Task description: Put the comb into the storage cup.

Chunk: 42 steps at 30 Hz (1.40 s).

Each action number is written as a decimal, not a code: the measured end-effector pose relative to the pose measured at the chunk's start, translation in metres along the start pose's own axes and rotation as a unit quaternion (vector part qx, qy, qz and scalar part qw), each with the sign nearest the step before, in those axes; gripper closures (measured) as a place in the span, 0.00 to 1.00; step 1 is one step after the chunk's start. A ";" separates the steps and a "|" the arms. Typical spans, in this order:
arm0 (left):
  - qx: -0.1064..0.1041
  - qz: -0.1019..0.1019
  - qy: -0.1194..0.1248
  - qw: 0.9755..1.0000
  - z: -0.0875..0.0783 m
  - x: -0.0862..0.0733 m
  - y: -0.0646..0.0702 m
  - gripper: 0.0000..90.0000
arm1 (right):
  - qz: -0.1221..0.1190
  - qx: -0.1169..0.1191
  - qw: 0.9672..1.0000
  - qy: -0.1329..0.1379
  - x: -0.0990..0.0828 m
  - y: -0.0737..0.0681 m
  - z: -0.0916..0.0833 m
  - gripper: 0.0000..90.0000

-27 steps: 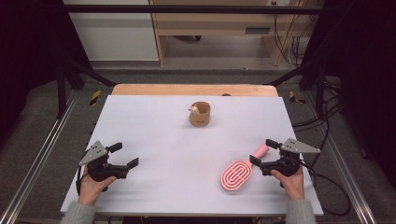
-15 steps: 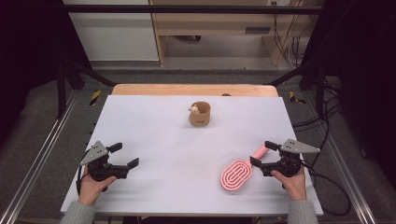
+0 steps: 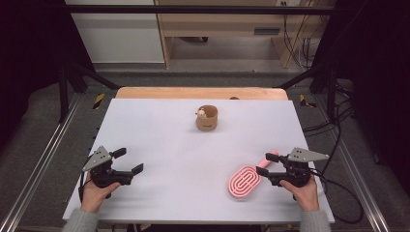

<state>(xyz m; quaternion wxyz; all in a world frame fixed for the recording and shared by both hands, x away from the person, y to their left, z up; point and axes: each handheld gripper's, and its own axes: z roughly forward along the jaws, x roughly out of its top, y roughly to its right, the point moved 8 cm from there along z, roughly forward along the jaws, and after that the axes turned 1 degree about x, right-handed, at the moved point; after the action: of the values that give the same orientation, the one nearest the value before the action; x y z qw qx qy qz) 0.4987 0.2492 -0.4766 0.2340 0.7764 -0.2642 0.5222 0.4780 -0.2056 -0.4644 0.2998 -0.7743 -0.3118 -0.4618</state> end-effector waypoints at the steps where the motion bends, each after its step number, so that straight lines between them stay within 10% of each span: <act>1: 0.000 0.000 -0.001 1.000 0.000 0.000 0.000 0.03 | -0.002 0.005 1.000 -0.003 -0.001 -0.002 0.000 0.39; 20: 0.002 0.002 -0.004 1.000 0.001 -0.001 0.000 0.03 | -0.020 0.094 0.992 -0.084 -0.018 -0.028 0.001 0.82; 42: 0.003 0.002 -0.009 1.000 0.002 -0.003 0.001 0.04 | -0.047 0.152 0.975 -0.157 -0.038 -0.047 0.013 1.00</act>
<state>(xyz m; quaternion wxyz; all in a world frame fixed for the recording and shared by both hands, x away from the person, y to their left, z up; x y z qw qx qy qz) 0.4990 0.2475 -0.4798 0.2281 0.7811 -0.2664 0.5166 0.4351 -0.1744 -0.4954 0.3393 -0.7668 -0.4580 -0.2952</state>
